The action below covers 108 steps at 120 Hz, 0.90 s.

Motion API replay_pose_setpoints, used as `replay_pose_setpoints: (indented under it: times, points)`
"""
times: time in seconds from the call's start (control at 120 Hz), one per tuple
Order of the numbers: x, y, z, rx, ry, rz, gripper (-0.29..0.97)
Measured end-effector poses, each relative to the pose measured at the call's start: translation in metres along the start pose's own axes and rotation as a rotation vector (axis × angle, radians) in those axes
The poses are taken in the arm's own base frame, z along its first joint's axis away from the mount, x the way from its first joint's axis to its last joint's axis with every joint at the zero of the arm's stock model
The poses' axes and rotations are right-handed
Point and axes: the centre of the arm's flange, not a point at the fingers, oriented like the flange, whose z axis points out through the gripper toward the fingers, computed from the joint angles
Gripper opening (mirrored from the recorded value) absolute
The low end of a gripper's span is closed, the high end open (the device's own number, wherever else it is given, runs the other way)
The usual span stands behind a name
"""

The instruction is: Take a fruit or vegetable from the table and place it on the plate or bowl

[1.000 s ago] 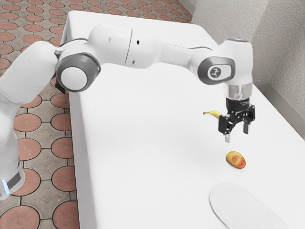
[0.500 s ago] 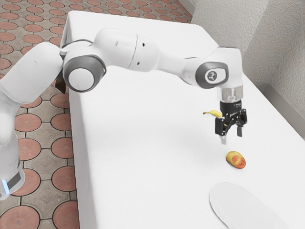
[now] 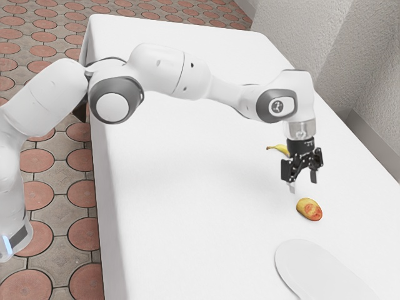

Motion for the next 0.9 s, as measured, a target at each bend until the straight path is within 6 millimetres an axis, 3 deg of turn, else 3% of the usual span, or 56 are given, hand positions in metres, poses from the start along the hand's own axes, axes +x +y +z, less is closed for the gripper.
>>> replay_pose_setpoints:
  times: [0.167,0.433,0.9]
  points:
    - [-0.004,-0.001,0.003,-0.008,-0.008,0.022,0.68]
    - [-0.015,-0.006,0.024,-0.009,-0.036,0.06,0.68]
    - [0.002,-0.002,0.06,0.021,-0.056,0.06,0.68]
